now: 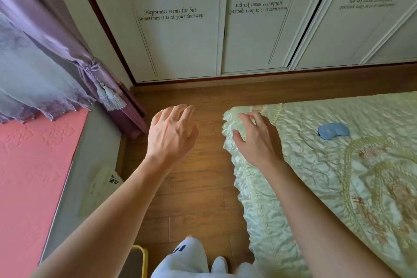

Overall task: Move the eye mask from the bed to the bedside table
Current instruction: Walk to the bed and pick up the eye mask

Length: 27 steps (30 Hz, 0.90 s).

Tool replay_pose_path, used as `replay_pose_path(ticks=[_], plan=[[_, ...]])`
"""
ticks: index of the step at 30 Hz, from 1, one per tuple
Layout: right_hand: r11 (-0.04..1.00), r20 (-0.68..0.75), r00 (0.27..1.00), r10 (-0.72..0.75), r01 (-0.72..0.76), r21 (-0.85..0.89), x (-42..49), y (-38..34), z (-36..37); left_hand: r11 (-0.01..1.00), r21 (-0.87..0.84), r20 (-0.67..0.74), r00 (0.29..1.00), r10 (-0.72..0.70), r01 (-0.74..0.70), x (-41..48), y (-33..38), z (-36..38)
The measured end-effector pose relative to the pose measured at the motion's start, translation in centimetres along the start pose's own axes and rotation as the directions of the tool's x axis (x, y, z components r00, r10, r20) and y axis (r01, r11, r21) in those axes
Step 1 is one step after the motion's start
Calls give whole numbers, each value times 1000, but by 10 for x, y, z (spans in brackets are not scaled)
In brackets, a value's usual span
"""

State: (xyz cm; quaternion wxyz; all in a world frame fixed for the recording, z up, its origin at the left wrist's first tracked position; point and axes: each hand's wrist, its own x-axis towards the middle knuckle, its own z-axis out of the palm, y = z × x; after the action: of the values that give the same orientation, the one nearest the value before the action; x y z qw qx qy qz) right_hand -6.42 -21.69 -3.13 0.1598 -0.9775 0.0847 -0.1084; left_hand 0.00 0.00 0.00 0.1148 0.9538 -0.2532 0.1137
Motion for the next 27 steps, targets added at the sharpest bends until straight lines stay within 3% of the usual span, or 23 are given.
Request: replay_pose_path(ticks=[10, 27], plan=[[983, 60, 997, 41, -51, 178, 90, -24, 27, 1000, 6, 4, 1000, 5, -5, 77, -47, 26], [963, 76, 976, 203, -213, 165, 357, -83, 75, 993, -56, 85, 991, 105, -101, 344, -188, 70]])
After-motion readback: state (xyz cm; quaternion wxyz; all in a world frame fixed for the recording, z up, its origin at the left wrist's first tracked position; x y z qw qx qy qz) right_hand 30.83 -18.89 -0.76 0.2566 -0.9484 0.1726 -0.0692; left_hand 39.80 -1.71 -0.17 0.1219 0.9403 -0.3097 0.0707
